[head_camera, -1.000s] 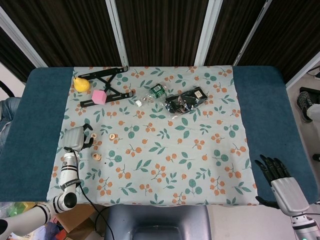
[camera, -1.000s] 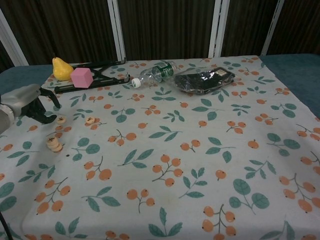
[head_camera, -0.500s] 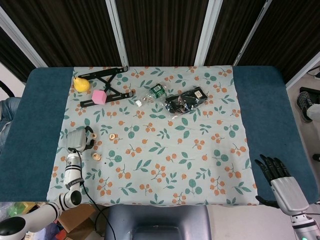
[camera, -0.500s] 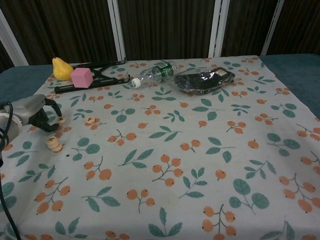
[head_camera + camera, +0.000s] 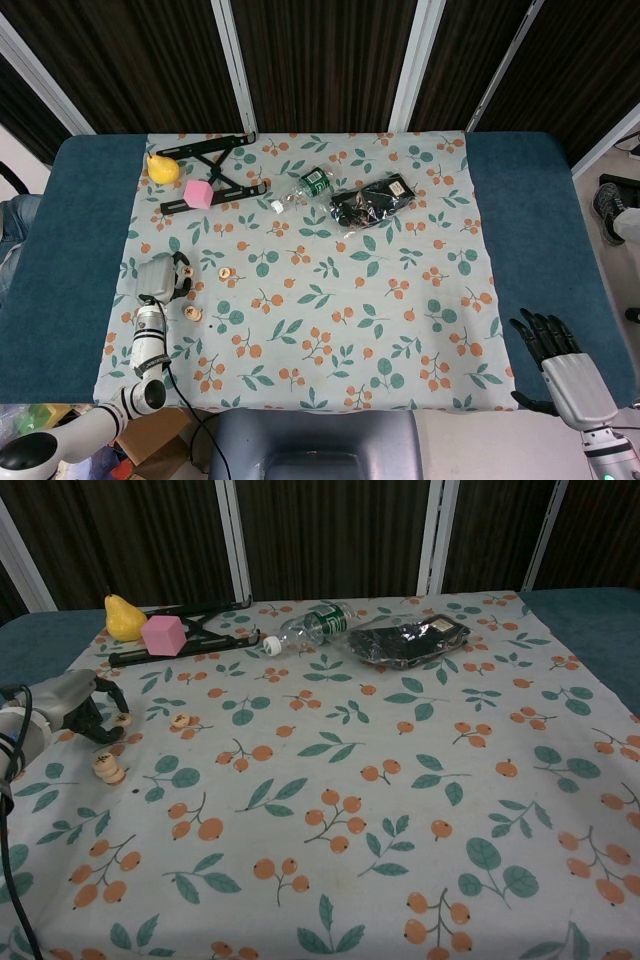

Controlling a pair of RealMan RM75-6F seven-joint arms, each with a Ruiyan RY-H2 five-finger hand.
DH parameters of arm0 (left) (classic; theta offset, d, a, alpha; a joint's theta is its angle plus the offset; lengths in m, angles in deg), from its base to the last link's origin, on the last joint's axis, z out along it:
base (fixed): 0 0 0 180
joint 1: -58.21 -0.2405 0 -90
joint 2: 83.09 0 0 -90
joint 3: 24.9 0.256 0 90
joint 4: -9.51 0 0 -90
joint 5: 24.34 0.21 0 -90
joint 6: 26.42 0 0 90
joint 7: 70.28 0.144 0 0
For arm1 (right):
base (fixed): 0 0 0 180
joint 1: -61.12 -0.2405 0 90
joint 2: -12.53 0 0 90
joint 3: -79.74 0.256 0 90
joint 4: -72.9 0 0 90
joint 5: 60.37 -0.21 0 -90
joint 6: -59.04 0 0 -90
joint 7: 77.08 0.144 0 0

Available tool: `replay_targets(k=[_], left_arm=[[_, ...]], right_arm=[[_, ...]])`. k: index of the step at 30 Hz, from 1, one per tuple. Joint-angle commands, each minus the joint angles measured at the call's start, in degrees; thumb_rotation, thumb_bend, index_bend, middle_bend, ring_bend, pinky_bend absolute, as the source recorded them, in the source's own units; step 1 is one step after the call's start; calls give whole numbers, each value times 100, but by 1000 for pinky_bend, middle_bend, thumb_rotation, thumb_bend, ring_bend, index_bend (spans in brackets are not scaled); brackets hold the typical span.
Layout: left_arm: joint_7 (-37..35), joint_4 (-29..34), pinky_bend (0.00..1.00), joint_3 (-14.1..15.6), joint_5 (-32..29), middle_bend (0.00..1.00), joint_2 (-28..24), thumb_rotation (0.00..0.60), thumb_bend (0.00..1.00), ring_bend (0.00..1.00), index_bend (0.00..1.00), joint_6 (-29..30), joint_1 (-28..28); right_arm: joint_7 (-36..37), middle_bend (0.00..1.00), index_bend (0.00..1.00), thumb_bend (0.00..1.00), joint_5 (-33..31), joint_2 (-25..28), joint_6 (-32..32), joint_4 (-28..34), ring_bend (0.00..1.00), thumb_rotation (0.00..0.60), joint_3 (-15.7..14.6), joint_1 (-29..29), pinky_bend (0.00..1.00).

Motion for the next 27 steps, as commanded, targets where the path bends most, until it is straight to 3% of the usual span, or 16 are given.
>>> replay_targets(k=[1, 12, 17, 21, 27], left_arm=[[7, -39, 1000, -6, -2, 1000, 21, 600, 393, 1000, 459, -3, 4], [-121, 174, 1000, -12, 176, 1000, -81, 600, 393, 1000, 550, 209, -62], [-327, 1362, 1000, 80, 586, 1000, -670, 600, 394, 1000, 547, 727, -343], [-98, 2689, 1000, 396, 715, 1000, -1394, 600, 392, 1000, 530, 796, -671], [-4, 3765, 1000, 749, 705, 1000, -1922, 600, 393, 1000, 513, 802, -972]], right_arm=[[1, 0, 0, 204, 2, 1, 5, -1, 0, 600, -2, -3, 61], [-7, 0, 0, 204, 4, -2, 3, 0, 0, 600, -4, 1, 61], [-28, 0, 0, 204, 12, -10, 30, 0, 0, 600, -12, -9, 61], [-45, 0, 0, 204, 35, -19, 13, 3, 0, 600, -22, 0, 61], [-19, 0, 0, 204, 100, -9, -31, -10, 0, 600, -52, 18, 61]])
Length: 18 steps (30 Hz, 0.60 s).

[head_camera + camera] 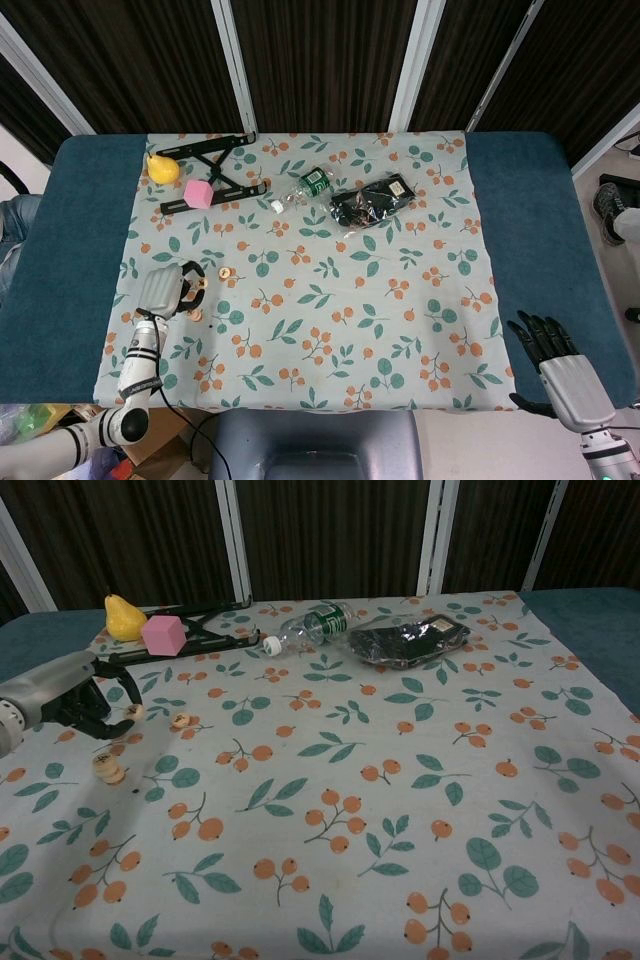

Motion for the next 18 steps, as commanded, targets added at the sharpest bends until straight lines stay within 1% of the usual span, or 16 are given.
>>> replay_targets(k=[1, 10, 18], left_arm=[[98, 794, 1000, 356, 91, 1000, -543, 600, 393, 1000, 510, 99, -331], [95, 814, 1000, 544, 141, 1000, -609, 600, 392, 1000, 502, 209, -449], [-44, 599, 1000, 577, 137, 1000, -554, 600, 393, 1000, 500, 144, -458]], right_arm=[[20, 0, 0, 204, 27, 5, -18, -13, 0, 600, -13, 7, 61], [50, 0, 0, 205, 51, 13, -45, -32, 0, 600, -21, 17, 61], [-4, 0, 0, 204, 38, -4, -21, -19, 0, 600, -21, 16, 61]])
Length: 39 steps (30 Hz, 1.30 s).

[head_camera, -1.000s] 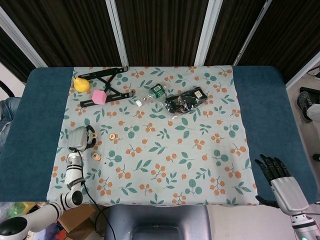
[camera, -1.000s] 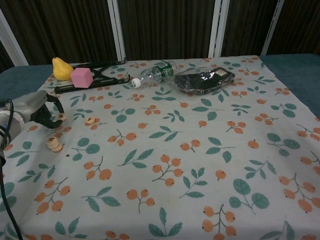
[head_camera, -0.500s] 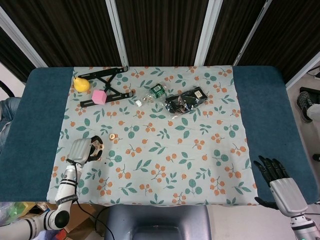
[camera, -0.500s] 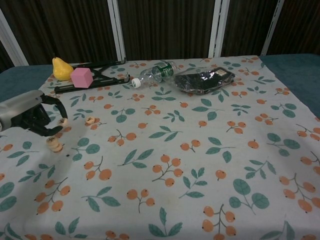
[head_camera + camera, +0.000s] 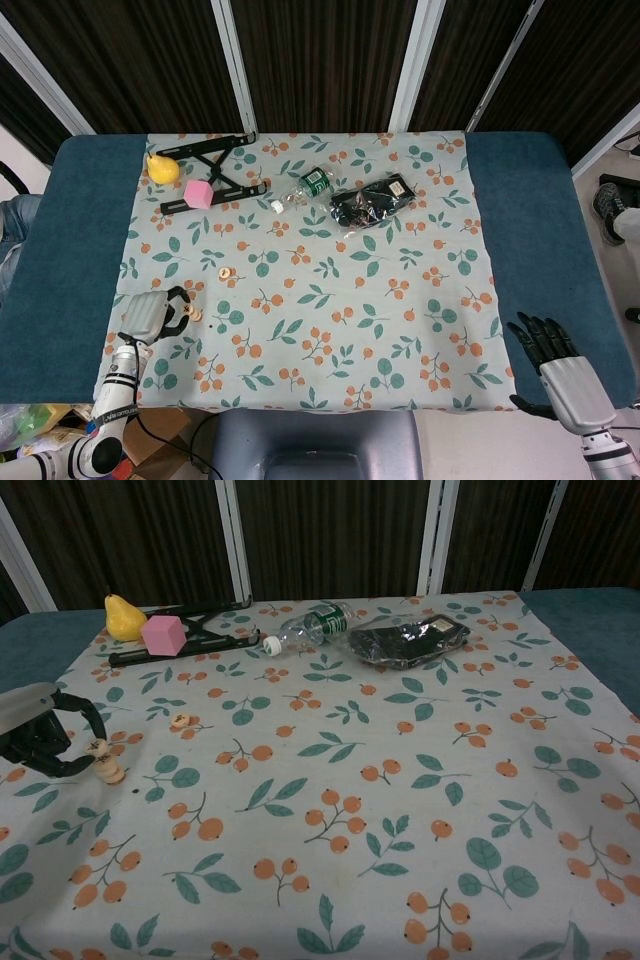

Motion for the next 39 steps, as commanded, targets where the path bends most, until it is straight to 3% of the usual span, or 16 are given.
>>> replay_targets(k=[1, 39], left_arm=[[-32, -44, 1000, 15, 19, 1000, 15, 600, 393, 1000, 500, -18, 1], [-167, -83, 1000, 62, 117, 1000, 31, 600, 399, 1000, 409, -28, -15]], right_arm=[[-12, 0, 0, 204, -10, -4, 9, 5, 0, 600, 3, -2, 61], [-24, 0, 0, 205, 1, -9, -18, 0, 0, 600, 2, 15, 61]])
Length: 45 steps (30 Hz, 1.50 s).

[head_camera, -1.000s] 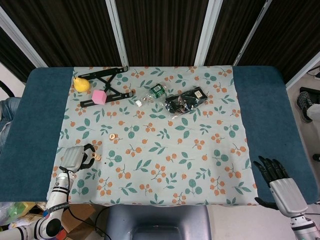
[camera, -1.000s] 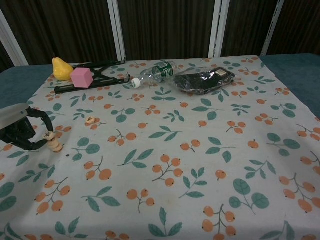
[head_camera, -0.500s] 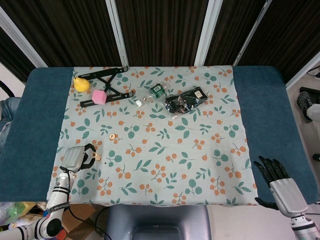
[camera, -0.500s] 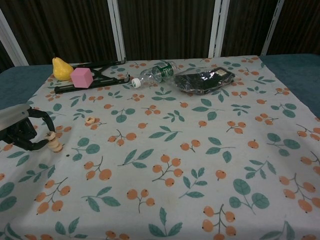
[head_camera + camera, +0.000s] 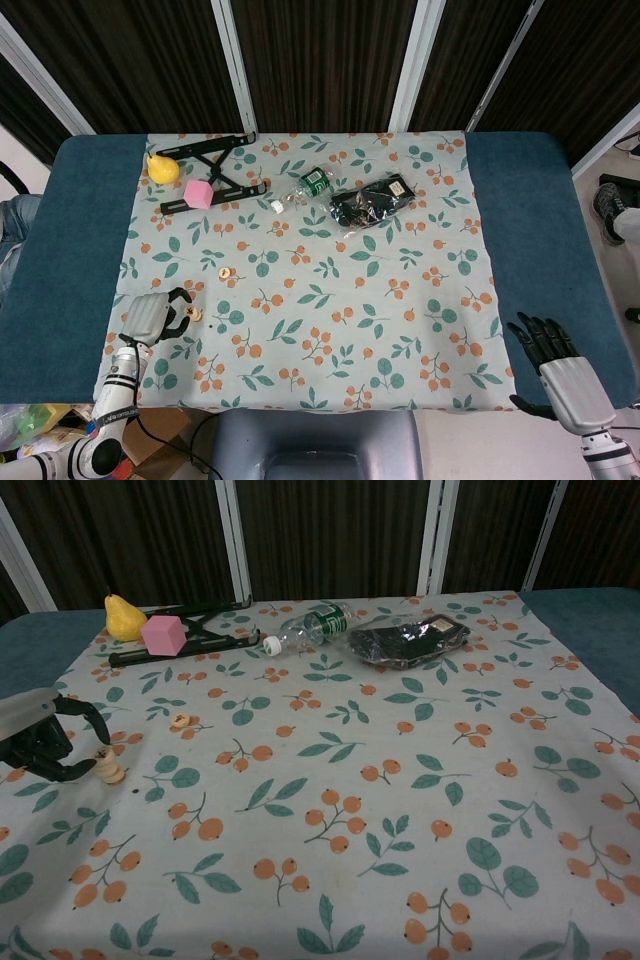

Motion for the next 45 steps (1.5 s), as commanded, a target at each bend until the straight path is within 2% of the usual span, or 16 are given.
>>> replay_targets(k=[1, 11, 16, 22, 27, 35, 45], left_arm=[[-23, 13, 1000, -7, 24, 1000, -1, 600, 399, 1000, 409, 17, -1], [-216, 468, 1000, -227, 316, 1000, -72, 600, 396, 1000, 394, 381, 18], [157, 425, 1000, -439, 216, 1000, 237, 600, 403, 1000, 393, 454, 265], [757, -214, 1000, -955, -369, 1000, 862, 600, 402, 1000, 392, 349, 822], [1150, -951, 1000, -1153, -845, 1000, 1323, 600, 399, 1000, 392, 116, 1226], [1428, -2010, 1000, -1148, -1187, 1000, 1905, 600, 396, 1000, 378, -110, 1538], [1379, -2698, 1000, -1093, -1239, 1000, 2206, 600, 395, 1000, 378, -332, 1626]], right_arm=[[6, 0, 0, 204, 1, 0, -5, 1, 0, 600, 1, 2, 61], [78, 0, 0, 204, 26, 25, -43, -11, 0, 600, -3, 9, 61], [83, 0, 0, 204, 61, 34, -9, -16, 0, 600, -26, -7, 61], [158, 0, 0, 204, 47, 65, -16, -20, 0, 600, -16, -15, 61], [220, 0, 0, 205, 22, 88, -16, -21, 0, 600, 0, -24, 61], [292, 0, 0, 205, -13, 121, -2, -12, 0, 600, 11, -34, 61], [337, 0, 0, 204, -16, 141, -5, -8, 0, 600, 10, -35, 61]])
